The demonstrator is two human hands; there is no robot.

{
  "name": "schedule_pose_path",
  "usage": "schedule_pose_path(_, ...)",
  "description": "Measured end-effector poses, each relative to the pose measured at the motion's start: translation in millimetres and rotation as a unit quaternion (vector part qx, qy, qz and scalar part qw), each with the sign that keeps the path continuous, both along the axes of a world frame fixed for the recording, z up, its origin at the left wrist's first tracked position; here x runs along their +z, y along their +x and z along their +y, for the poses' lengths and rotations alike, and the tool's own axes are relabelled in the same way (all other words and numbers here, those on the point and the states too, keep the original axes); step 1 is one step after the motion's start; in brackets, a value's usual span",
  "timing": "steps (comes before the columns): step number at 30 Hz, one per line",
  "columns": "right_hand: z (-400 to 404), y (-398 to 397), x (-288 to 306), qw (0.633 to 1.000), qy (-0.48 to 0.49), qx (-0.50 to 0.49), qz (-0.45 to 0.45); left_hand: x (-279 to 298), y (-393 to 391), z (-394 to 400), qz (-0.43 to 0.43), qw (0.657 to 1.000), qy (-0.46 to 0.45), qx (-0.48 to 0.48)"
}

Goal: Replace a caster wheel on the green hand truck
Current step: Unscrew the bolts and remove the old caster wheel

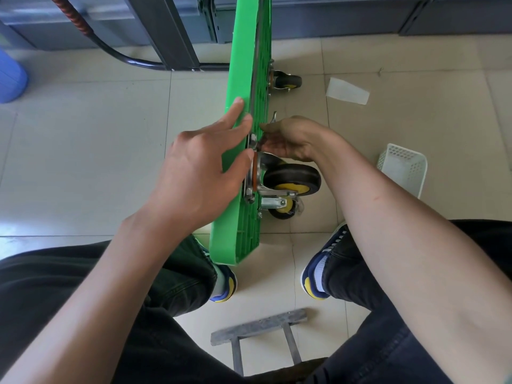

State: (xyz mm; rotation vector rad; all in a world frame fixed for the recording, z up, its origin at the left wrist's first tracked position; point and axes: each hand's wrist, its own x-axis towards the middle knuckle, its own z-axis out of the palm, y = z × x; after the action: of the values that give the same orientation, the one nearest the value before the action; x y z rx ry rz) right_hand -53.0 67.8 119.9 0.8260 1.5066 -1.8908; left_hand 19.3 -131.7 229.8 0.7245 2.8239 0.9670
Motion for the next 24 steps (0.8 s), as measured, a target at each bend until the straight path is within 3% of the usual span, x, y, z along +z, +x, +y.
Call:
schedule_pose_path(15, -4, 1, 9, 0.990, 0.096, -0.012, 0.098, -2, -3, -1, -0.011, 1.000, -0.013, -0.007)
schedule_pose_path(24, -11, 17, 36, 0.946, 0.218, 0.031, 0.240, -4, -4, 0, -0.013, 1.000, -0.023, 0.001)
